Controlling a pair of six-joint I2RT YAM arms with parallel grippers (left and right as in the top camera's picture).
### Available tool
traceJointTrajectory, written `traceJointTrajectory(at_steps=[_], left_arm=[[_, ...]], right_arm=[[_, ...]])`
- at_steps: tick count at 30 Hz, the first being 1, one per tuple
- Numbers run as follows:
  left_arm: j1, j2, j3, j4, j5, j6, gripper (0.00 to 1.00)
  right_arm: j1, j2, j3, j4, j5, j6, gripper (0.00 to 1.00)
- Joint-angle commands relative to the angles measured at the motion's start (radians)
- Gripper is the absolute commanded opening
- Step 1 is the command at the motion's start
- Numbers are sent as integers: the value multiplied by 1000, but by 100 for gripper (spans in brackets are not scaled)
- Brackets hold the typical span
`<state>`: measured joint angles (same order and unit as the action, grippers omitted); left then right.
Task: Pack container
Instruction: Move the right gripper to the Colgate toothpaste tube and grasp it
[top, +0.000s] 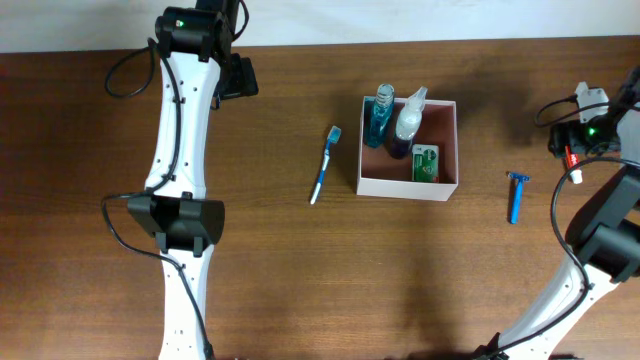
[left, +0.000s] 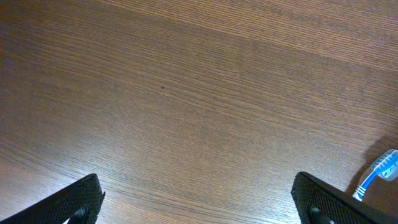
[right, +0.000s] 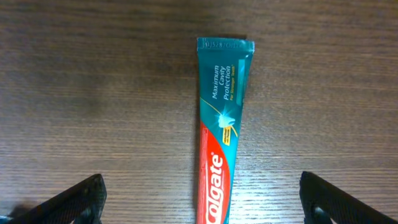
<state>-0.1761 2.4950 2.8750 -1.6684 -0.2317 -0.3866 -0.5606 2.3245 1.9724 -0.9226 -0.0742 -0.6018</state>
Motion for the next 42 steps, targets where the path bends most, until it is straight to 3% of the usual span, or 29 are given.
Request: traceJointTrajectory(at_steps=[1, 18, 23, 32, 36, 40, 42], left_arm=[[6, 0, -2, -1, 5, -6, 99], [6, 0, -2, -1, 5, -6, 99], [6, 0, -2, -1, 5, -6, 100], [6, 0, -2, -1, 5, -6, 99], [6, 0, -2, -1, 5, -6, 99], [6, 0, -2, -1, 5, -6, 99], [6, 0, -2, -1, 5, -6, 99]], right_arm=[[4, 39, -9, 3, 27, 20, 94], [4, 106, -10, 11, 27, 60, 89], [3, 106, -10, 19, 27, 60, 78], [-11, 106, -9, 23, 41, 60, 68], [-23, 106, -9, 22, 34, 61, 53], [-33, 106, -9, 21, 34, 85, 52], [-39, 106, -9, 18, 35, 87, 45]])
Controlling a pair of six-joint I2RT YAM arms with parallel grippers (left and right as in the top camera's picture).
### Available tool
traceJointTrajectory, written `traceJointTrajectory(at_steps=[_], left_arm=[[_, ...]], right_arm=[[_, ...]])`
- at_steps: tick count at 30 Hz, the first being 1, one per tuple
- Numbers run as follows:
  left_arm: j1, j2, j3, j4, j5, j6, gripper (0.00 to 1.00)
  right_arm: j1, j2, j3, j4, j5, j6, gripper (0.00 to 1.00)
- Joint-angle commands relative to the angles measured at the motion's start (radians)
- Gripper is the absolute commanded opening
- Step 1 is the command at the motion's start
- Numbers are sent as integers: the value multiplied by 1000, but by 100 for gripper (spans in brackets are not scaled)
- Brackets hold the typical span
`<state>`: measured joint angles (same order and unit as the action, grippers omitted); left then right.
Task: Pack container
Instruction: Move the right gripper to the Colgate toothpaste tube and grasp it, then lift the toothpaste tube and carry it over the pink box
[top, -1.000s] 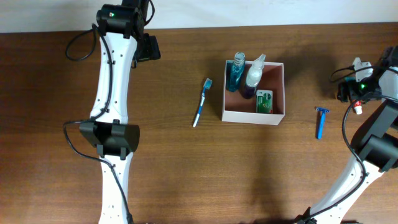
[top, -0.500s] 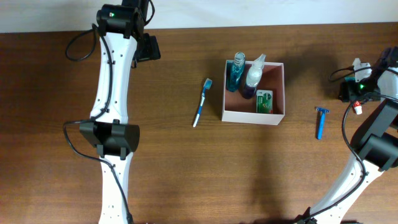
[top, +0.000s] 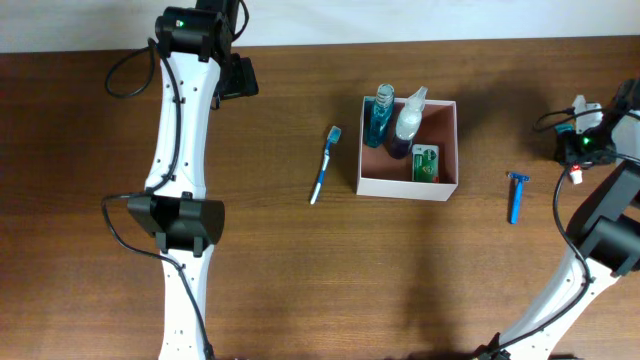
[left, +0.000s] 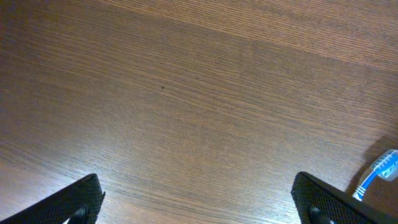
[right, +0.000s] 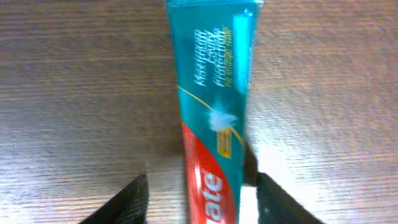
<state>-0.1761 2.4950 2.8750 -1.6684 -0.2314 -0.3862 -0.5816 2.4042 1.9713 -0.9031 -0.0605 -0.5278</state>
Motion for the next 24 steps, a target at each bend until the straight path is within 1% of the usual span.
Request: traceJointTrajectory(at_steps=[1, 2, 4, 7, 9, 13, 16, 21, 24], left_arm=[[6, 0, -2, -1, 4, -6, 99], [6, 0, -2, -1, 4, -6, 99], [6, 0, -2, -1, 4, -6, 99], [6, 0, -2, -1, 4, -6, 99], [6, 0, -2, -1, 4, -6, 99], [6, 0, -2, -1, 4, -6, 99], [6, 0, -2, -1, 4, -6, 99], [6, 0, -2, -1, 4, -6, 99], [6, 0, -2, -1, 4, -6, 99]], right_arm=[[-21, 27, -8, -5, 21, 13, 38], [-22, 27, -8, -7, 21, 13, 34], [-22, 27, -8, -13, 20, 13, 34], [-21, 27, -8, -12, 20, 12, 25], [-21, 27, -8, -13, 20, 12, 23], [-21, 26, -1, -26, 20, 13, 22], [-21, 26, 23, -46, 20, 13, 13], [-19, 26, 95, -94, 20, 13, 12], [-18, 26, 158, -149, 20, 13, 8]])
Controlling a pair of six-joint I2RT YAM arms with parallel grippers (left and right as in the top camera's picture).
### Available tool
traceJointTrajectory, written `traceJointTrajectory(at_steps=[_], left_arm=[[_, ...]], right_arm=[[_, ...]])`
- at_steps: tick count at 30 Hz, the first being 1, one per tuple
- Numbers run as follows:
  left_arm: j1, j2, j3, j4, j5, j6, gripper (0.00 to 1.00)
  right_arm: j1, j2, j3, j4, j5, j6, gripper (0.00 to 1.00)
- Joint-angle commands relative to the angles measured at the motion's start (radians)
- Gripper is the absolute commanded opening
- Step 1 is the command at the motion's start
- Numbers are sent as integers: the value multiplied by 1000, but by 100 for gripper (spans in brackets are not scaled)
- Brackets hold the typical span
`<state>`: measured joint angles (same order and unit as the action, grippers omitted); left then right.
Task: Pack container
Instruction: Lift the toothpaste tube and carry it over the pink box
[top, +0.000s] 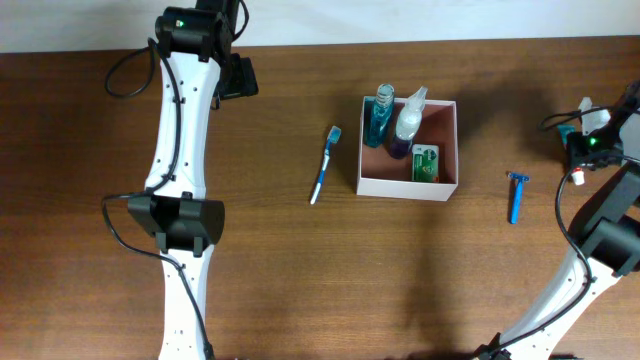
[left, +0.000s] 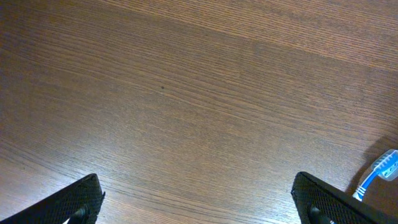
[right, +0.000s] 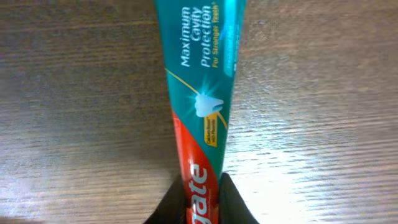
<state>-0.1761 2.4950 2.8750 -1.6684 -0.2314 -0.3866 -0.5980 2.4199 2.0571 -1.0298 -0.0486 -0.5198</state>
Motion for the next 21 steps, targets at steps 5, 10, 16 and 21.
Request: traceJointTrajectory(at_steps=[5, 10, 16, 21], left_arm=[[6, 0, -2, -1, 4, -6, 99], [6, 0, -2, -1, 4, -6, 99], [6, 0, -2, -1, 4, -6, 99], [6, 0, -2, -1, 4, -6, 99]], right_arm=[[16, 10, 251, -211, 8, 67, 8], [53, 10, 461, -409, 8, 167, 9], [141, 10, 673, -616, 8, 277, 14], [229, 1, 719, -669, -35, 372, 8]])
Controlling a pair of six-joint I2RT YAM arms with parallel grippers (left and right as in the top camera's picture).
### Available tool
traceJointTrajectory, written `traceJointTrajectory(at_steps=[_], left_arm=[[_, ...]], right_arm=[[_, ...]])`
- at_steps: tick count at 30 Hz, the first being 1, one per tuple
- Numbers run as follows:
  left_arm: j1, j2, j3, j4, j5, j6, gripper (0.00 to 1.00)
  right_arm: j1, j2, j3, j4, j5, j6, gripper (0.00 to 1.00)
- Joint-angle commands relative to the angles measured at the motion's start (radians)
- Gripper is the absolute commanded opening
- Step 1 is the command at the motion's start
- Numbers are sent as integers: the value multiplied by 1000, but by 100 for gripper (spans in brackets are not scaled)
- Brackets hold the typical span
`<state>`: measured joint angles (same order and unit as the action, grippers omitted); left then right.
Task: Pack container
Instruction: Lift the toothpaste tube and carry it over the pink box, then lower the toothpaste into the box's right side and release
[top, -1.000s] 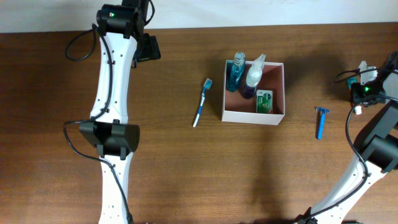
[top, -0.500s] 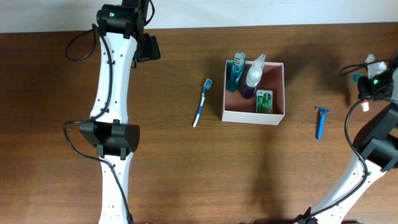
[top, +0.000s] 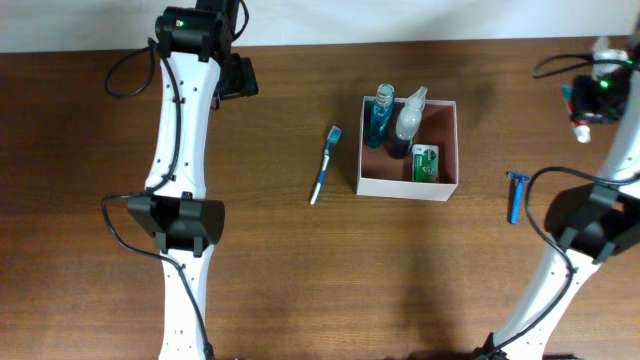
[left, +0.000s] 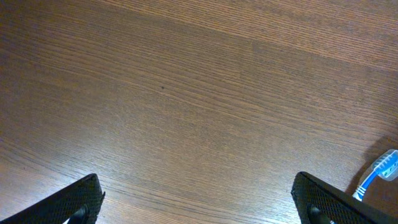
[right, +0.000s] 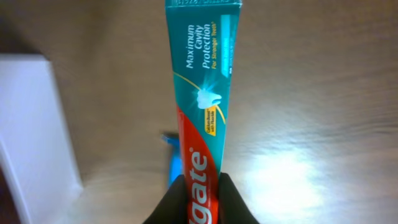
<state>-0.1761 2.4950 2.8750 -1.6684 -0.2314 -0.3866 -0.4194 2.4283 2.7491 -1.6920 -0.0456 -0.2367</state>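
Observation:
My right gripper (right: 201, 186) is shut on a red and teal Colgate toothpaste tube (right: 202, 106), held up off the table. In the overhead view it (top: 597, 95) hangs at the far right edge, right of the white open box (top: 446, 150). The box holds a blue bottle (top: 379, 118), a white spray bottle (top: 406, 122) and a green packet (top: 426, 163). A blue razor (top: 515, 197) lies right of the box, a blue toothbrush (top: 324, 165) left of it. My left gripper (left: 196, 183) is open over bare wood, far left of the box.
The brown wooden table (top: 300, 270) spreads wide in front of the box. The box's white wall (right: 28, 124) shows at the left of the right wrist view, and the toothbrush head (left: 380, 169) at the right edge of the left wrist view.
My right gripper has risen off the table with the toothpaste in it and now sits farther back. The box and razor have come into its view. The left arm is unmoved.
My right gripper was open above the toothpaste lying on the table. Then it was lower, its fingers on either side of the tube. Then it was shut on the tube at table level, and now holds it in the air.

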Motion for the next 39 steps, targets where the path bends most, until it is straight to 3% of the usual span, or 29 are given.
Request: traceJointTrajectory(at_steps=[1, 8, 18, 31, 34, 39], left_arm=[[6, 0, -2, -1, 4, -6, 99], [6, 0, -2, -1, 4, -6, 99], [6, 0, -2, -1, 4, -6, 99], [6, 0, -2, -1, 4, -6, 99], [6, 0, -2, -1, 4, -6, 99], [6, 0, -2, -1, 4, -6, 99]], right_arm=[[68, -11, 27, -7, -66, 89, 7], [186, -11, 26, -7, -191, 101, 7], [333, -11, 24, -7, -185, 119, 8], [377, -11, -21, -7, -191, 231, 8], [393, -11, -39, -7, -195, 231, 17], [422, -14, -89, -7, -224, 230, 17]])
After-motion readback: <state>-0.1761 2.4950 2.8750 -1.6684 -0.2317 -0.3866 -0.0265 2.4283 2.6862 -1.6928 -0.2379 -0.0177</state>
